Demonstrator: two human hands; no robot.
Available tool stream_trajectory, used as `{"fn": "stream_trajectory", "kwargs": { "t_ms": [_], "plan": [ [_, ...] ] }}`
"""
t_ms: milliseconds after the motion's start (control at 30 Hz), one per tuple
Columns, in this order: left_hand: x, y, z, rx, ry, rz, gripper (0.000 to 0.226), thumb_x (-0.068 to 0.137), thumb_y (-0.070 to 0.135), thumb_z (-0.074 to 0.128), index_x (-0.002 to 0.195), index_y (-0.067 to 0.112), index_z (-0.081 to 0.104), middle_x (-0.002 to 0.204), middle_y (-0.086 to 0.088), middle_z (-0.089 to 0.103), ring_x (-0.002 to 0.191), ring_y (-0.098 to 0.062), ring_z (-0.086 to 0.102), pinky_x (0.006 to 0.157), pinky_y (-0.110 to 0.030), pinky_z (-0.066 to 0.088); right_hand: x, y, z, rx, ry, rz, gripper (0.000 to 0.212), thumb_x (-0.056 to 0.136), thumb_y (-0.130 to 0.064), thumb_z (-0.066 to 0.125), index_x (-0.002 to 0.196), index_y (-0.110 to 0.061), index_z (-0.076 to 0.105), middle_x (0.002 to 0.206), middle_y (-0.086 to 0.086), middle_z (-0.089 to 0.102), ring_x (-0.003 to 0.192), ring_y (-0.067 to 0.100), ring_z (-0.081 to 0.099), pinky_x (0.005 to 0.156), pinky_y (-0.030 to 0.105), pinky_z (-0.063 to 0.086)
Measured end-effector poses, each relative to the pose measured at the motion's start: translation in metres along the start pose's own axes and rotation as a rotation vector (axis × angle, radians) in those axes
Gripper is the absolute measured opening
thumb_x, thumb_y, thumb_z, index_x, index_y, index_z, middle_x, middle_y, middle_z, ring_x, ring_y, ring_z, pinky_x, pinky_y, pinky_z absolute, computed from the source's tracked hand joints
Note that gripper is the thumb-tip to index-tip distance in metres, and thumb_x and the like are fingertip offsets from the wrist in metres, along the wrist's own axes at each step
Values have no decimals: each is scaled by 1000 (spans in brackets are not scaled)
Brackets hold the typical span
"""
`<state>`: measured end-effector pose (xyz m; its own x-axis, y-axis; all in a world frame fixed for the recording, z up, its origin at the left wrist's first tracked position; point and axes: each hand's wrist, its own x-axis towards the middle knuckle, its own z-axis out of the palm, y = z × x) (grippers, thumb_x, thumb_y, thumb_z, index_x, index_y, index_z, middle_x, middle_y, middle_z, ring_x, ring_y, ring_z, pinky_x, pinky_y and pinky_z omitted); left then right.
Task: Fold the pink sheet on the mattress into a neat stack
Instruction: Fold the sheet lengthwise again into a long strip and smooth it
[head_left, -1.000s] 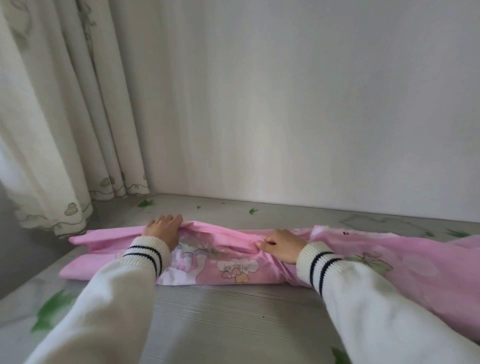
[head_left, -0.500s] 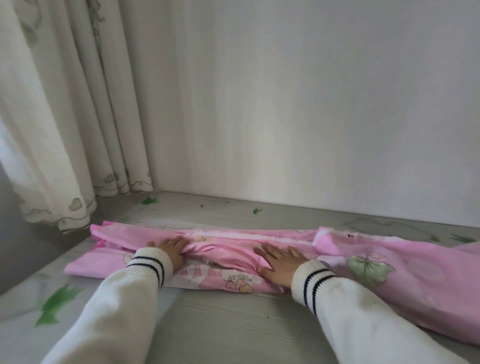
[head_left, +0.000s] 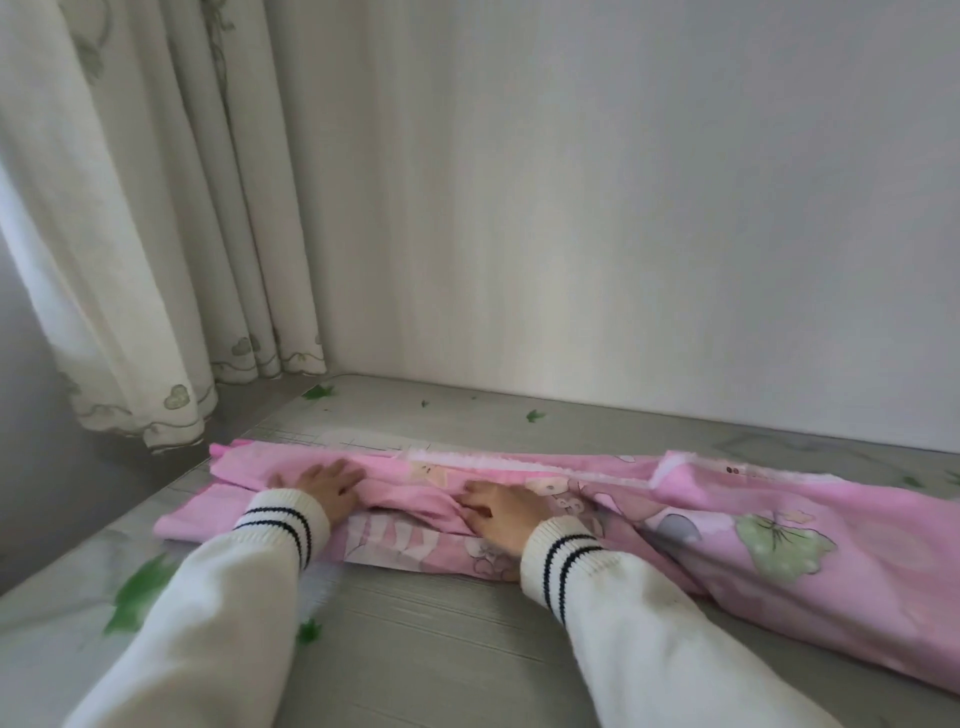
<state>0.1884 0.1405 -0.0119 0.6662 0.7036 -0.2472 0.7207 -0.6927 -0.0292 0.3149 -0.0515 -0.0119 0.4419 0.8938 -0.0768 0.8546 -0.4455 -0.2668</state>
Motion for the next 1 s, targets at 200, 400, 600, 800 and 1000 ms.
{"fn": "stream_trajectory", "kwargs": {
  "t_ms": [200,400,600,800,1000],
  "plan": [
    [4,-3,16,-82,6,-6,52,99,39,12,148,35,-8,157,7,-16,147,-22,-9,114,-62,-1,5,12,14,-69,-93,45,56,94,-53,23,146,-43,5,158,-9,-8,147,18,-7,116,52,-5],
    [-2,0,17,-34,-2,-28,53,99,43,9,147,34,-11,157,5,-19,147,-24,-11,115,-62,1,1,9,13,-111,-129,187,69,89,-65,18,147,-37,-6,157,1,-20,144,32,-17,113,59,-8],
    [-15,15,-3,-58,40,-13,41,100,28,27,139,18,36,144,-7,43,126,-22,49,108,-35,38,-10,3,5,-122,-116,204,70,89,-64,19,149,-30,3,159,9,-4,146,35,-1,115,59,0],
    [-33,65,-19,-180,190,146,41,95,17,48,135,22,42,142,-1,47,126,-21,49,109,-34,39,-43,19,-36,-4,98,110,40,96,-35,35,126,-16,52,131,9,56,113,27,58,99,42,46],
    [-45,141,-31,-161,363,376,47,91,7,37,134,24,44,147,3,40,135,-18,39,116,-34,24,-93,65,-71,73,368,130,25,95,-18,45,113,-13,61,115,4,66,97,20,64,84,24,49]
  ]
}}
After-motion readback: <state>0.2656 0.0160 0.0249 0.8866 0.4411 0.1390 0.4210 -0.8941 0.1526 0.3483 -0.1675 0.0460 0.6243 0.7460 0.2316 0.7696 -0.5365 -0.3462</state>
